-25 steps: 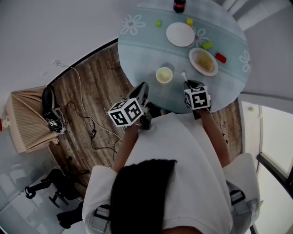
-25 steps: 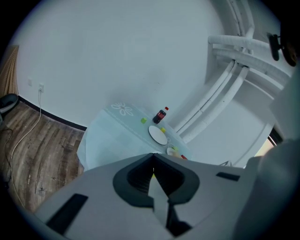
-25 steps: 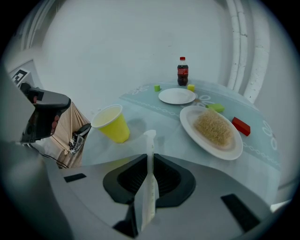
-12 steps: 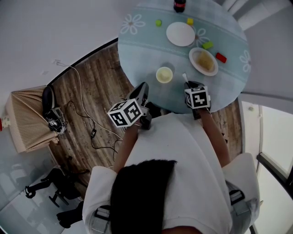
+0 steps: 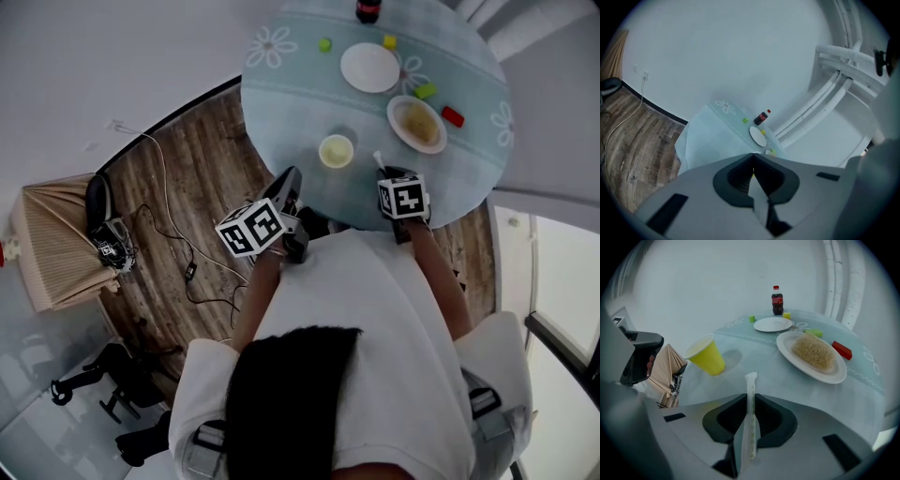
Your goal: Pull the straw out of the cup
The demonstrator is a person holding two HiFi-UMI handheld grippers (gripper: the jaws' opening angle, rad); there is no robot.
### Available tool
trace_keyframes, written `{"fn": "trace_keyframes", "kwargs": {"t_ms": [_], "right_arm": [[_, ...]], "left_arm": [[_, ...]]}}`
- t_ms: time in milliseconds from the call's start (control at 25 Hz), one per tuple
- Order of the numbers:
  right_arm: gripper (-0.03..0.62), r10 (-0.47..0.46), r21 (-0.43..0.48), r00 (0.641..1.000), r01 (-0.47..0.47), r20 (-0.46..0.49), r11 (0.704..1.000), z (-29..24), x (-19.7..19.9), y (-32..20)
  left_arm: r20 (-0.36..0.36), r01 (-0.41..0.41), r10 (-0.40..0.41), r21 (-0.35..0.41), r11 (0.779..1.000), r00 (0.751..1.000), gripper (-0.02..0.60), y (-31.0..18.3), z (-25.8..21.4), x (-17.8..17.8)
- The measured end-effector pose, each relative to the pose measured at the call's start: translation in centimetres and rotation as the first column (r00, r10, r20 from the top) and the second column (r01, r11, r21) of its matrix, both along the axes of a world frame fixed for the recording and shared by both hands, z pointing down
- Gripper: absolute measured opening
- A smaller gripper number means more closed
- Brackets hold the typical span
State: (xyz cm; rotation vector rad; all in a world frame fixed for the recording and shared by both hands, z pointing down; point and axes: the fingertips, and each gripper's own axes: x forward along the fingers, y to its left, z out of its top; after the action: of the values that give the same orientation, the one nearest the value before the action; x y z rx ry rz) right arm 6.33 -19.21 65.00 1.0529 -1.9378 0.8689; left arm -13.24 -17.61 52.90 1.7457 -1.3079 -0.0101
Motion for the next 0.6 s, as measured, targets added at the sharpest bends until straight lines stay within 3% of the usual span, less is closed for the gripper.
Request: {"fn": "trace_keyframes", "kwargs": {"t_ms": [120, 280, 600], "right_arm": [[0.060, -0.001, -0.011, 0.999, 0.001, 0.036, 1.000, -0.1, -0.2, 0.0], [0.128, -0.001, -0.024, 0.995, 0.003, 0.100, 1.000, -0.4, -0.9, 0.6], [0.184, 0.021, -0.011, 0.987, -0.019, 0.162, 1.000, -1.2, -0.9, 0.4]], "left_arm": [[-0.005, 0.004, -0.004, 0.004, 1.000, 1.000, 0.009, -0.1, 0.0, 0.0], [0.000, 0.004, -0.004, 0.008, 1.000, 1.000, 0.009, -0.1, 0.0, 0.0], [0.011, 0.003, -0.004, 0.034, 0.999, 1.000, 0.009, -0.3, -0.5, 0.0]]}}
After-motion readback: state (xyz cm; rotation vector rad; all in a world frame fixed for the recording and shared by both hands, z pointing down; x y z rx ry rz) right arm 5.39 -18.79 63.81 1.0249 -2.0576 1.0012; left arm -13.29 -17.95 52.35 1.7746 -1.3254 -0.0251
